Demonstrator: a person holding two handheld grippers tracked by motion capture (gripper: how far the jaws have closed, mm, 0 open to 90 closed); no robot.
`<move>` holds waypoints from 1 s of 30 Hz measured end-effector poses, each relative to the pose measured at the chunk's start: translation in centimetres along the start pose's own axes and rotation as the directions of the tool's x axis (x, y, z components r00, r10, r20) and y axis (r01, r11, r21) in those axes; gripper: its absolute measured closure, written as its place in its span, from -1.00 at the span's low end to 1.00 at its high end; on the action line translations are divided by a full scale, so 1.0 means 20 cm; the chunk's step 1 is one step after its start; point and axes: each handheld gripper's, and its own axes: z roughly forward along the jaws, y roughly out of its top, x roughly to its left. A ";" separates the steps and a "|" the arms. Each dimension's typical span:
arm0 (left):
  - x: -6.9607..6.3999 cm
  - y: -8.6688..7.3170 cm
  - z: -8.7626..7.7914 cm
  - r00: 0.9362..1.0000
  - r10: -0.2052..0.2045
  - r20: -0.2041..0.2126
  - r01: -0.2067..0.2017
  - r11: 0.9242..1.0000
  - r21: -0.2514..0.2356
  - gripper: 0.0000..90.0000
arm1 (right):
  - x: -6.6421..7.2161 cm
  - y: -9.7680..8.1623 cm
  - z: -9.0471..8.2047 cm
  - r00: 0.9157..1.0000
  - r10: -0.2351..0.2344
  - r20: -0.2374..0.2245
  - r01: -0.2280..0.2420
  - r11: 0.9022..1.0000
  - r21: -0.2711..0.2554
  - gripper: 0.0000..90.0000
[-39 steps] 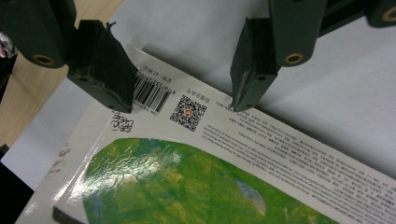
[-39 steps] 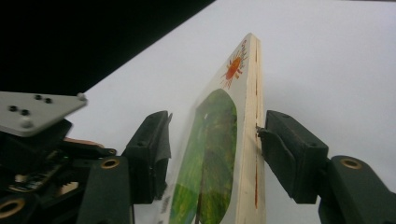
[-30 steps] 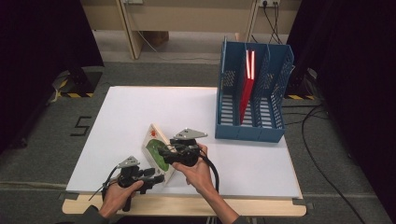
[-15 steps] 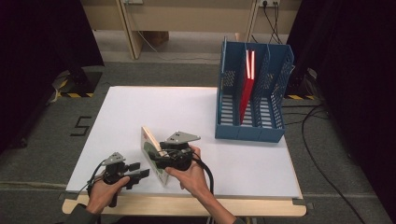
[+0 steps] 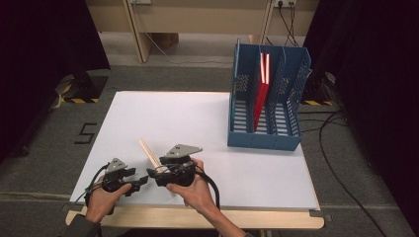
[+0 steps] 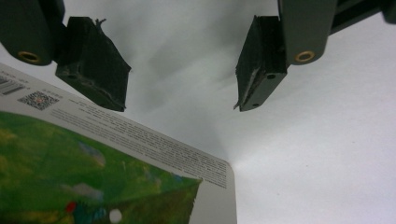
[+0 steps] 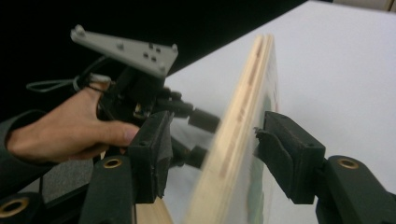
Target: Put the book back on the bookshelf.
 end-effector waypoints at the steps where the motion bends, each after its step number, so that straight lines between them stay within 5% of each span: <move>1: 0.00 0.00 0.00 1.000 -0.006 0.003 0.006 1.000 -0.002 -0.26 | 0.00 -0.01 0.02 1.000 -0.001 0.000 0.001 1.000 0.016 -0.03; 4: 0.00 0.00 -0.01 0.999 -0.030 0.034 0.031 0.999 -0.034 -0.25 | 0.00 -0.04 0.05 1.000 0.019 -0.020 -0.018 0.999 0.033 -0.05; 9: -0.03 0.02 -0.03 0.997 -0.034 0.074 0.041 0.995 -0.091 -0.24 | 0.04 -0.03 0.05 0.998 -0.063 0.030 0.062 0.997 0.044 -0.02; 22: -0.06 0.03 -0.02 0.996 -0.024 0.090 0.033 0.995 -0.091 -0.26 | 0.04 -0.04 0.00 0.990 -0.112 0.090 0.105 0.992 0.075 0.20; 30: -0.05 0.02 -0.02 0.996 -0.031 0.089 0.039 0.996 -0.086 -0.26 | 0.02 -0.12 0.04 0.983 -0.136 0.125 0.122 0.986 0.111 0.29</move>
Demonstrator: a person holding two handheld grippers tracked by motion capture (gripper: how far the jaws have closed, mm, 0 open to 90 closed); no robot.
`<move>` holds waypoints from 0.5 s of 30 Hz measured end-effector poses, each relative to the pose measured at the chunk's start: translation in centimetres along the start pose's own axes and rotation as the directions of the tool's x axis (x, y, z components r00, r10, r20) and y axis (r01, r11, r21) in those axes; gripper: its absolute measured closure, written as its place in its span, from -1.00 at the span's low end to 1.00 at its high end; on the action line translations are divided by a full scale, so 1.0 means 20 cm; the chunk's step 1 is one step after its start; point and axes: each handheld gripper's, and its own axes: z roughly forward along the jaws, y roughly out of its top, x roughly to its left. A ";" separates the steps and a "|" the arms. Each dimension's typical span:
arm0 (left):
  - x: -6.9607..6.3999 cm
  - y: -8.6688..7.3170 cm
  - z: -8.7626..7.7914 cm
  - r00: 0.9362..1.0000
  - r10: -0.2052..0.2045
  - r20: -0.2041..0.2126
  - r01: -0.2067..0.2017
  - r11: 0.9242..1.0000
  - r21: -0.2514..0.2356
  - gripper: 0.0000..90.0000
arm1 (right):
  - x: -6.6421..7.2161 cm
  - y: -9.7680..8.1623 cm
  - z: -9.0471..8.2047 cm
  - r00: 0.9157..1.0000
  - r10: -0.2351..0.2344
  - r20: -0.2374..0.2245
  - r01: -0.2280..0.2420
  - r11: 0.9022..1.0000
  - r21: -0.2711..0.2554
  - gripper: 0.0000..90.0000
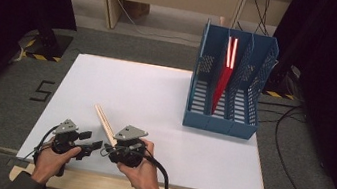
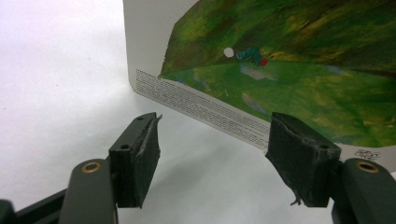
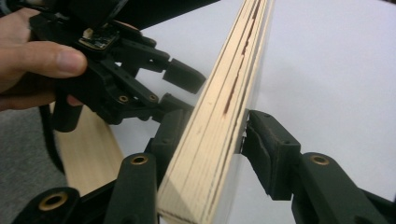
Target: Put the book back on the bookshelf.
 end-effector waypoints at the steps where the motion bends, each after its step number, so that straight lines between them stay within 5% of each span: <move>1: 0.00 0.00 0.00 1.000 -0.002 0.001 0.002 1.000 0.000 -0.26 | 0.00 0.00 0.00 1.000 -0.008 0.012 0.009 1.000 -0.004 0.29; 13: 0.03 -0.01 0.00 1.000 -0.014 -0.008 0.014 1.000 0.007 -0.26 | -0.06 -0.03 -0.01 0.991 -0.092 0.099 0.098 0.993 -0.060 0.67; 15: 0.03 -0.01 0.00 1.000 -0.019 -0.011 0.019 1.000 0.005 -0.26 | -0.10 -0.04 -0.01 0.996 -0.047 0.072 0.052 0.996 -0.076 0.68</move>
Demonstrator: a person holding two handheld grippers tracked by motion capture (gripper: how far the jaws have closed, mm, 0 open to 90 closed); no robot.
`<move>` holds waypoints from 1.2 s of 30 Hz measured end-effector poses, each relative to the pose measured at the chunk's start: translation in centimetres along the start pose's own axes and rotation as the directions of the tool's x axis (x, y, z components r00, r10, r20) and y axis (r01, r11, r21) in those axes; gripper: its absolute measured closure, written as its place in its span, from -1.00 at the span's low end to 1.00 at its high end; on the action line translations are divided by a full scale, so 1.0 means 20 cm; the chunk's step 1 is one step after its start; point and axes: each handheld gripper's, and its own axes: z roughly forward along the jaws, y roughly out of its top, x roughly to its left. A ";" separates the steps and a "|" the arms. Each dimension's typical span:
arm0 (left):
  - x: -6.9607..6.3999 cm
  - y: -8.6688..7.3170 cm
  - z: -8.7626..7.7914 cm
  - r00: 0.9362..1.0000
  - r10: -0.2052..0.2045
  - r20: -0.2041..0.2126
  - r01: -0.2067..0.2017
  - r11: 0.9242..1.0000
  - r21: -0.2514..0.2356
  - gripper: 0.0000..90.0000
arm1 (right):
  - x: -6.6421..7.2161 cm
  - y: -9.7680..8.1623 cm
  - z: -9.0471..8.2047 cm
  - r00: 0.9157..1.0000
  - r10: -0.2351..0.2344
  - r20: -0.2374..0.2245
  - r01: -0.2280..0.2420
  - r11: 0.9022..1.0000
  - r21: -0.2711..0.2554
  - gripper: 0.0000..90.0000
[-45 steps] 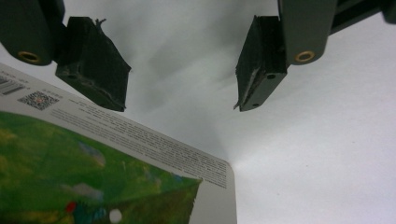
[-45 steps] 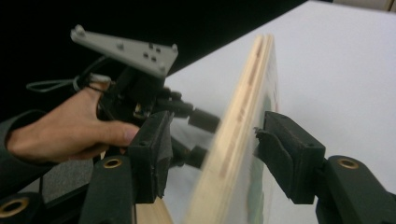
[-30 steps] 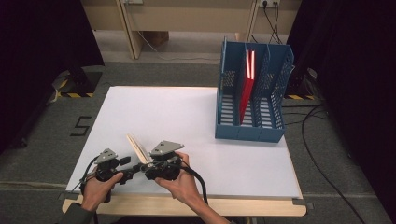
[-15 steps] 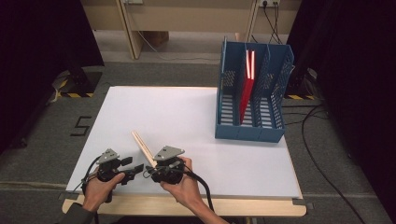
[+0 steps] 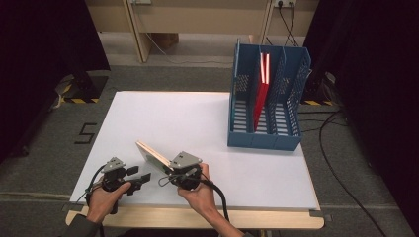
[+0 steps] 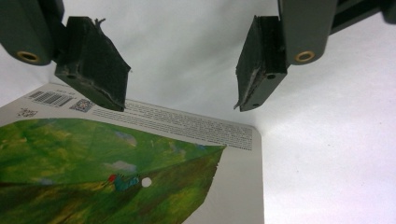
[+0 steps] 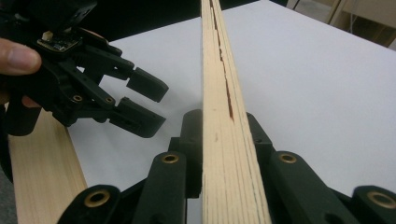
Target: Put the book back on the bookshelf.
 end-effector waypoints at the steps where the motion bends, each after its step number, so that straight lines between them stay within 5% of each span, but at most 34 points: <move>1: 0.00 0.00 0.00 1.000 -0.002 0.000 0.002 1.000 -0.001 -0.26 | -0.02 0.00 0.00 1.000 0.000 -0.006 0.000 1.000 0.002 0.68; 6: 0.01 0.00 0.00 1.000 0.004 -0.005 -0.004 1.000 0.001 -0.26 | -0.07 -0.01 -0.02 1.000 0.014 -0.027 -0.014 1.000 -0.018 0.68; 16: 0.02 -0.01 0.00 1.000 0.010 -0.017 -0.009 1.000 0.016 -0.27 | -0.08 -0.07 -0.01 0.999 -0.005 -0.031 0.002 0.995 -0.100 0.65; 36: 0.03 -0.01 0.01 0.999 0.017 -0.037 -0.016 0.999 0.031 -0.32 | -0.10 -0.13 0.08 0.999 0.036 -0.039 -0.040 0.991 -0.124 0.61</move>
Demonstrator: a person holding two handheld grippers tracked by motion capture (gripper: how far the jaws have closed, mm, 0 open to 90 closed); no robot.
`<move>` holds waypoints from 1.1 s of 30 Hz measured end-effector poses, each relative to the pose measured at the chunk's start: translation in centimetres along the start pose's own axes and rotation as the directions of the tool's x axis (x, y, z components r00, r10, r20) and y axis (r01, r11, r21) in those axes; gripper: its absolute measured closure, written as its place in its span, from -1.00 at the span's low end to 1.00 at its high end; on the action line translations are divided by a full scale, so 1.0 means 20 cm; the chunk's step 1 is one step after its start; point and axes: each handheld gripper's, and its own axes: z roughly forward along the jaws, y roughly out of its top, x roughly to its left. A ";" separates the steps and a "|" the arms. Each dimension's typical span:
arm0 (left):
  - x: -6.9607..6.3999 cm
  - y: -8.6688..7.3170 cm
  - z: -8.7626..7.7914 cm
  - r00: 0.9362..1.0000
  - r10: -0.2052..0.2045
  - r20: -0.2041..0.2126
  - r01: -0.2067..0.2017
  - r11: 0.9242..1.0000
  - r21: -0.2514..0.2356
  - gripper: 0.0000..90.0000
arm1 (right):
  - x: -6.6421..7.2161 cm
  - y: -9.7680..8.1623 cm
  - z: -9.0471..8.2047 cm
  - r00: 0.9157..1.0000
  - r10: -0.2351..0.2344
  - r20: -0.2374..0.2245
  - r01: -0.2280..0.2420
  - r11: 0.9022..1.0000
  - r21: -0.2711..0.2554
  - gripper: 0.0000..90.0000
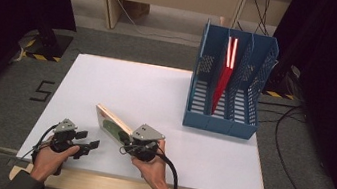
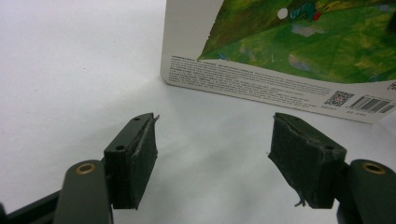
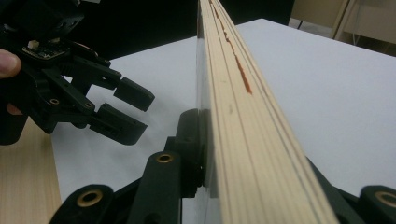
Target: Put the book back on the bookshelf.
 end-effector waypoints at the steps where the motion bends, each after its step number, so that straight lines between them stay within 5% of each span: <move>1: 0.00 0.00 0.00 1.000 0.001 0.000 -0.001 1.000 0.000 -0.32 | 0.00 0.00 0.00 1.000 0.005 -0.003 -0.005 1.000 -0.003 0.61; 33: 0.00 0.00 0.00 1.000 0.002 0.000 -0.002 1.000 0.002 -0.32 | -0.03 -0.02 0.03 0.997 0.062 -0.038 -0.064 0.996 -0.064 0.68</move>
